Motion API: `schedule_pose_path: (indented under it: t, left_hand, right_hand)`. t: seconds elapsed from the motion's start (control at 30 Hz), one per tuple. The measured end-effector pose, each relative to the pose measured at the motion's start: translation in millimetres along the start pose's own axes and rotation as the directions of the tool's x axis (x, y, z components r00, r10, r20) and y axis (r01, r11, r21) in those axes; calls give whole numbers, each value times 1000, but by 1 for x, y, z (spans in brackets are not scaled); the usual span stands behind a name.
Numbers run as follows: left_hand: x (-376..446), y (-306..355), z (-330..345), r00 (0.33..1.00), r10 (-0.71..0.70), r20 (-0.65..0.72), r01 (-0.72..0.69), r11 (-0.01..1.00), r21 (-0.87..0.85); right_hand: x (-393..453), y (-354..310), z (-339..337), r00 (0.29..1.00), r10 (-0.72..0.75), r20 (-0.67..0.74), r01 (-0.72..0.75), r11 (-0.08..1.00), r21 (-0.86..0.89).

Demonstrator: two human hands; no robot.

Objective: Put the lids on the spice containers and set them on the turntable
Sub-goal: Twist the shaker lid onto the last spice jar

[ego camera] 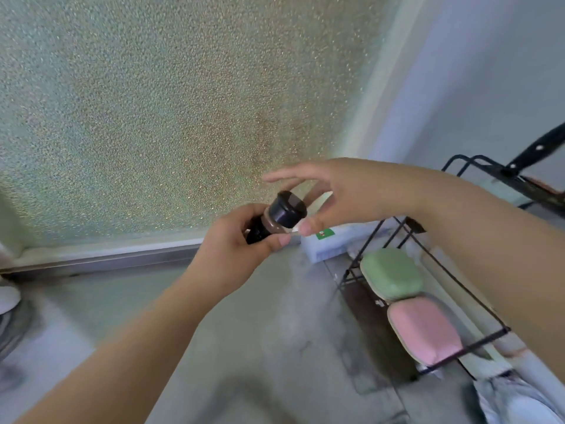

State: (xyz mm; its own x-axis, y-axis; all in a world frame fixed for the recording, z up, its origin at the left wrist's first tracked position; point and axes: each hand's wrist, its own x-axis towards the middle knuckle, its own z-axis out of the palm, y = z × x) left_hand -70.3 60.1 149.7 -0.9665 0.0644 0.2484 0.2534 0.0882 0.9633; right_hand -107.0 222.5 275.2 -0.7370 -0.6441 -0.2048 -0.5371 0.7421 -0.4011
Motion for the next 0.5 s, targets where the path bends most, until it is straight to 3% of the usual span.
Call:
schedule_pose_path:
  t: [0.13,0.27,0.4,0.5]
  left_hand:
    - [4,-9,30,1000,-6,26,8,999,-46]
    - [2,-18,43,997,-55,45,58,996,-70]
    - [2,-20,29,994,-91,68,104,970,-221]
    - [-5,-21,11,996,-94,1,93,981,-170]
  right_hand:
    - [-15,16,16,982,64,-180,-75,995,-59]
    - [-15,35,23,977,116,-178,-128,990,-61]
    - [-7,37,16,997,-65,-49,63,998,-30]
    - [16,28,20,970,-236,-61,223,961,-165]
